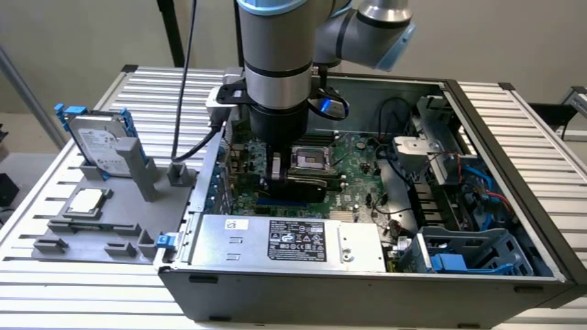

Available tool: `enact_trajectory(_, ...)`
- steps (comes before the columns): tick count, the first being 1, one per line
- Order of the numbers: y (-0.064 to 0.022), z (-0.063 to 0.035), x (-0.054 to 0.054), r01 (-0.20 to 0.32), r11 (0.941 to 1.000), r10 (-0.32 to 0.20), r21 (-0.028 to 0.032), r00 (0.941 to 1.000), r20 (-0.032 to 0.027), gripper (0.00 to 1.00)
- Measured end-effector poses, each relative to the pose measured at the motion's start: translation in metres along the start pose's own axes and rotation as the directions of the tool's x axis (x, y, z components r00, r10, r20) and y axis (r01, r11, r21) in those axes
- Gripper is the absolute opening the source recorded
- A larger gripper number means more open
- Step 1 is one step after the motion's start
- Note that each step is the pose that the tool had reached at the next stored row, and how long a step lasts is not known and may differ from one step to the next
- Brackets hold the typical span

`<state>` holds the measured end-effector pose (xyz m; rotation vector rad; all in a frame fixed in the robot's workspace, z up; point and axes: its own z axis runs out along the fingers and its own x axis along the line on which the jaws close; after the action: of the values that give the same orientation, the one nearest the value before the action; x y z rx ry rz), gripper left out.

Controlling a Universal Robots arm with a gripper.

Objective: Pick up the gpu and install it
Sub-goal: 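Insert the gpu into the slot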

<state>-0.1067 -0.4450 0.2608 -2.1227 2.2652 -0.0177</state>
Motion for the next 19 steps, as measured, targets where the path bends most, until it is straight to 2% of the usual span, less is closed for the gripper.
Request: enact_trajectory(19,0.0016,0.0019,-0.0010,0.025,0.9997,-0.025,-0.0005,0.9997,0.0002,0.27)
